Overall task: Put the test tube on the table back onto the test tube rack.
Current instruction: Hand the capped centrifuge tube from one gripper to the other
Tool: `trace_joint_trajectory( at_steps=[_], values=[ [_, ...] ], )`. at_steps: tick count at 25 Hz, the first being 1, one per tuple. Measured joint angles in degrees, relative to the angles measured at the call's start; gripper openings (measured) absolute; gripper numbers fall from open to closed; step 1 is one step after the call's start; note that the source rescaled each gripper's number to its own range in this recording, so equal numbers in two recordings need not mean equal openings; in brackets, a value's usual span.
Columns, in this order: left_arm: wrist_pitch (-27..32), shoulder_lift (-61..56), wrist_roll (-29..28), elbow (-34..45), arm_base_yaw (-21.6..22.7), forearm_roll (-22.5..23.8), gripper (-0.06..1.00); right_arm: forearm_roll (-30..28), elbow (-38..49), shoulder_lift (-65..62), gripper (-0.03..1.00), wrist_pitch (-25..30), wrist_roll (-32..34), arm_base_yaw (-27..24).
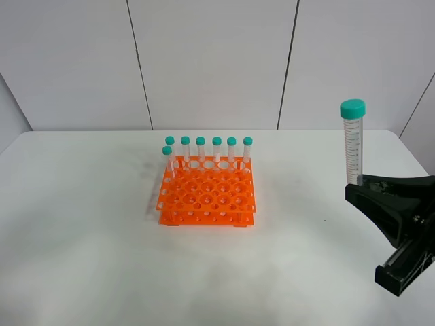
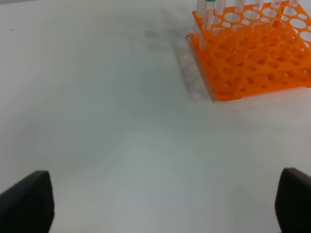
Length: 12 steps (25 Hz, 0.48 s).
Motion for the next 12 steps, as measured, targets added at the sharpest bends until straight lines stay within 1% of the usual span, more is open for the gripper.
trace_joint_trajectory(
  at_steps=[4,8,10,12],
  values=[
    [0.0,0.0,0.0,0.0,0.0,0.0,1.00,1.0,1.4,1.5,0.00,-1.9,0.2,0.0],
    [0.0,0.0,-0.1,0.0,0.0,0.0,1.00,2.4,1.4,3.3,0.00,-2.4,0.5,0.0],
    [0.0,0.0,-0.1,0.0,0.0,0.0,1.00,3.0,1.4,3.7,0.00,-2.6,0.5,1.1],
    [0.0,0.0,-0.1,0.0,0.0,0.0,1.00,3.1,1.4,3.7,0.00,-2.9,0.5,3.2]
  ],
)
